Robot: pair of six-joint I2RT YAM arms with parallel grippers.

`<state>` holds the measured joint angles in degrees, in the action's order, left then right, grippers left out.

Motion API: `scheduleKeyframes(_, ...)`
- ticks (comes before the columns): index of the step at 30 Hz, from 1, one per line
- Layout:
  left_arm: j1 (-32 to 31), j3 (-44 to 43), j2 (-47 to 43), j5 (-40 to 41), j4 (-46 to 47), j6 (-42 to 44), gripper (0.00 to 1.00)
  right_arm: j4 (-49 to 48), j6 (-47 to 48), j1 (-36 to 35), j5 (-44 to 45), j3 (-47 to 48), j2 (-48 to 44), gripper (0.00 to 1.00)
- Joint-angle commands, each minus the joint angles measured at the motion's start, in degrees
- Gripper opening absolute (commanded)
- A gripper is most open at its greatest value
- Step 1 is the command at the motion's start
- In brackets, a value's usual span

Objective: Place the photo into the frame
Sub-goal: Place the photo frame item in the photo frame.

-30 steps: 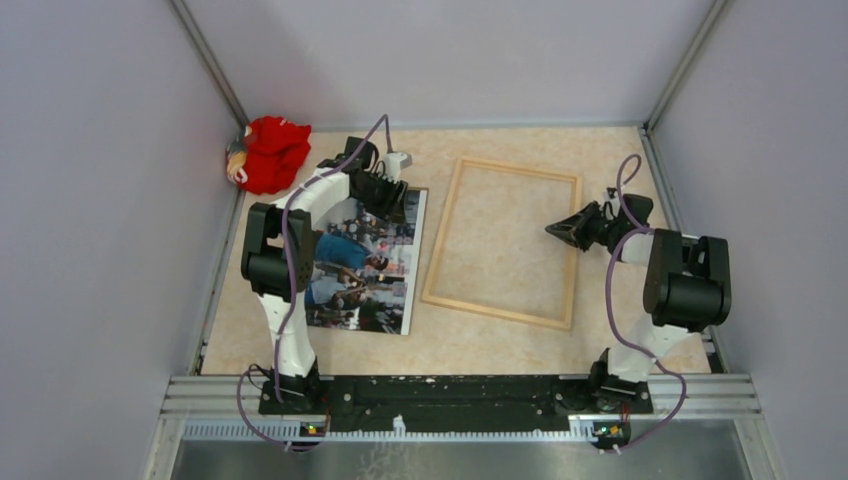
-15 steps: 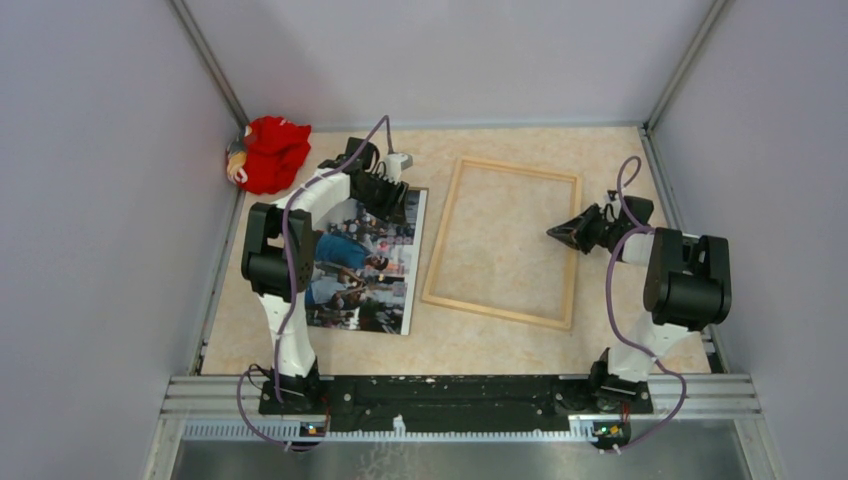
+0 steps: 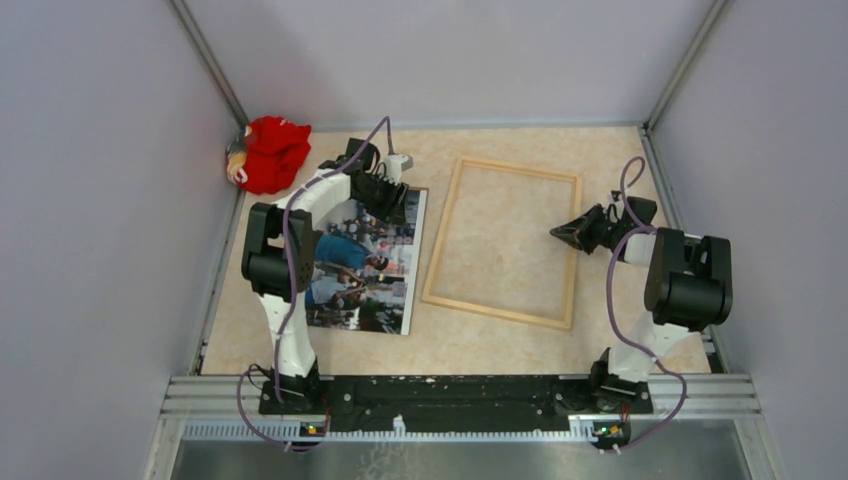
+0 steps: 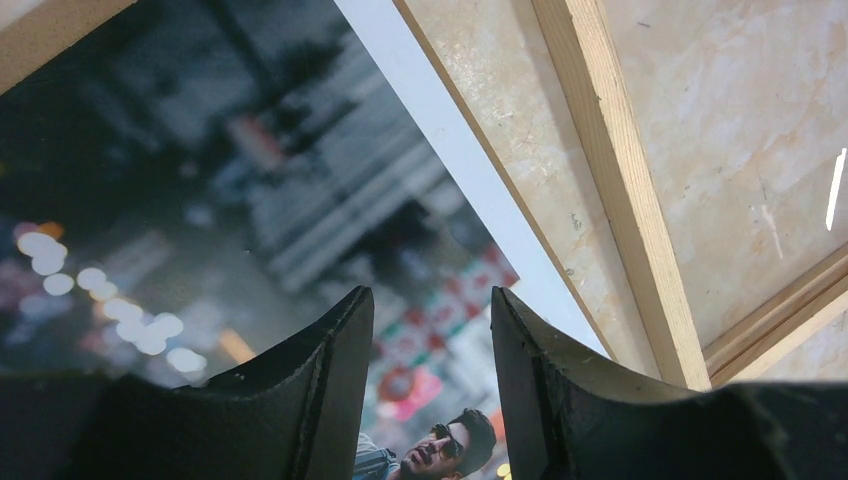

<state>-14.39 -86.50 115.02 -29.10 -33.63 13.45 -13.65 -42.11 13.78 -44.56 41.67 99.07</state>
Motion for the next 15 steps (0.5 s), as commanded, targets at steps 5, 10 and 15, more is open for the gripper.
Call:
scheduleKeyframes(5,-0.2,0.5,-2.5,-0.3,1.0,0.5,0.54,-1.9,0.7,0.9,0.9,0.4,-1.4,0.00)
scheduleKeyframes(10,-0.2,0.5,-2.5,-0.2,0.9,0.6,0.54,-1.8,0.8,1.1,1.1,0.1,-1.3,0.00)
scheduleKeyframes(15,-0.2,0.6,-2.4,-0.2,1.0,0.7,0.54,-1.9,0.9,1.1,0.8,-0.4,-1.2,0.00)
